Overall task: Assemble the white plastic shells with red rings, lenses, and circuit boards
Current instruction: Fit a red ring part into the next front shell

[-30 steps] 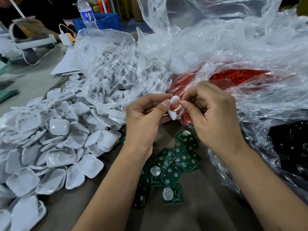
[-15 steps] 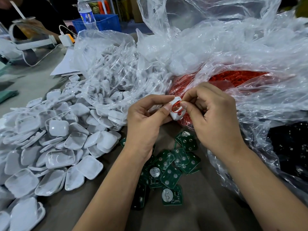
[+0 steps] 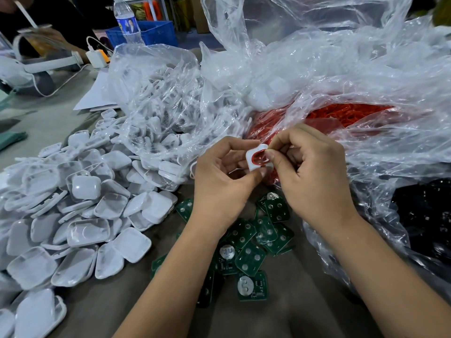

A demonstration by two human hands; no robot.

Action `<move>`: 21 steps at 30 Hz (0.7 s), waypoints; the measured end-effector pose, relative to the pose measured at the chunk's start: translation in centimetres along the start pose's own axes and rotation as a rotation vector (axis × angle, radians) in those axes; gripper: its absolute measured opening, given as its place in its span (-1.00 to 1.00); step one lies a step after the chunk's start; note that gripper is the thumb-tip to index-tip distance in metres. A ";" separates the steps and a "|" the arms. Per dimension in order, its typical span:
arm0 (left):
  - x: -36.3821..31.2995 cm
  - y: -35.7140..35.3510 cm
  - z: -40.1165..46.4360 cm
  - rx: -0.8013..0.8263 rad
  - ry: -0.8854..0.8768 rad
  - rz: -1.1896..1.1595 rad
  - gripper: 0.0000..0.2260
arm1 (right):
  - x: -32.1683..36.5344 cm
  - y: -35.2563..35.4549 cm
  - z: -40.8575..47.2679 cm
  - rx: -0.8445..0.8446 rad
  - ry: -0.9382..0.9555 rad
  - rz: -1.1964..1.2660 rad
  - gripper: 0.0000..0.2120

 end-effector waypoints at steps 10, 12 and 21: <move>0.5 -0.1 0.0 -0.038 -0.017 0.038 -0.75 | 0.3 -0.3 -0.4 -0.028 -0.049 -0.002 -0.90; 0.5 0.0 0.0 -0.037 -0.006 0.029 -0.76 | 0.3 -0.5 -0.5 -0.006 -0.078 0.041 -0.91; 0.2 0.4 0.2 -0.025 0.092 -0.167 -0.72 | -0.9 -0.2 -0.1 0.148 -0.327 0.450 -0.88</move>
Point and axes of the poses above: each hand's wrist, its own z-axis towards the middle knuckle, its own y-axis out of the back of the hand, x = y × z, the point moved 2 cm from there along z, towards the middle knuckle, and after that the axes turned 8 degrees about -z, right-handed, at the moved point
